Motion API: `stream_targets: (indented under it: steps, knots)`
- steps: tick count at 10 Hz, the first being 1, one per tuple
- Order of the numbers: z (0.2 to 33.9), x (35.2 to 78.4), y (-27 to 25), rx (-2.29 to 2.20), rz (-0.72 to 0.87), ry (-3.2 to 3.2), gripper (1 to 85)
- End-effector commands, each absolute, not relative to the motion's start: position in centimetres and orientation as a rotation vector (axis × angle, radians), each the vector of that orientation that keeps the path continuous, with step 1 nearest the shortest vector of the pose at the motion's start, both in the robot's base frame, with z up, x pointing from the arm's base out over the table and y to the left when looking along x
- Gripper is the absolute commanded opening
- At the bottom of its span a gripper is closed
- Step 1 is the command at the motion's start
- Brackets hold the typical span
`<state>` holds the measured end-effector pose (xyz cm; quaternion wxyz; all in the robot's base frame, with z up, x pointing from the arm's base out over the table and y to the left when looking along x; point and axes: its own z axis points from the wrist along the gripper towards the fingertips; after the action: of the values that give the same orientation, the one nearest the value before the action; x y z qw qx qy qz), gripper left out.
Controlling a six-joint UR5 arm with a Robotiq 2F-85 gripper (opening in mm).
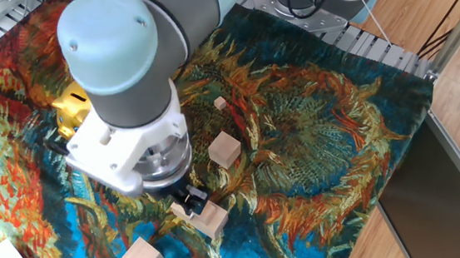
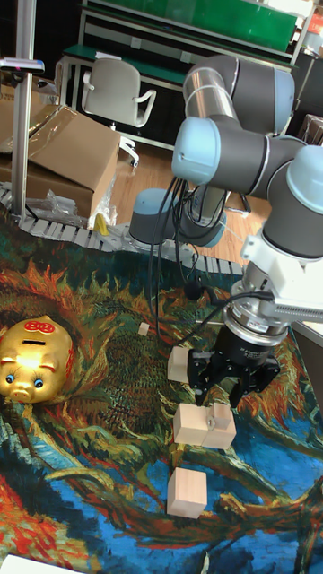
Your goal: Drop coins into a piggy bank
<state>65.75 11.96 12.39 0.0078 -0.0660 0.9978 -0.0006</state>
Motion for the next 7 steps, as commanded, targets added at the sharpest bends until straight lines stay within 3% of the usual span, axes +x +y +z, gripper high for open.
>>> stream_targets:
  steps: [1, 7]
  knots:
    - [11.9, 66.6, 12.5, -0.217, -0.005, 3.124, 55.0]
    - [10.3, 68.9, 13.4, -0.168, 0.006, 3.107, 52.7]
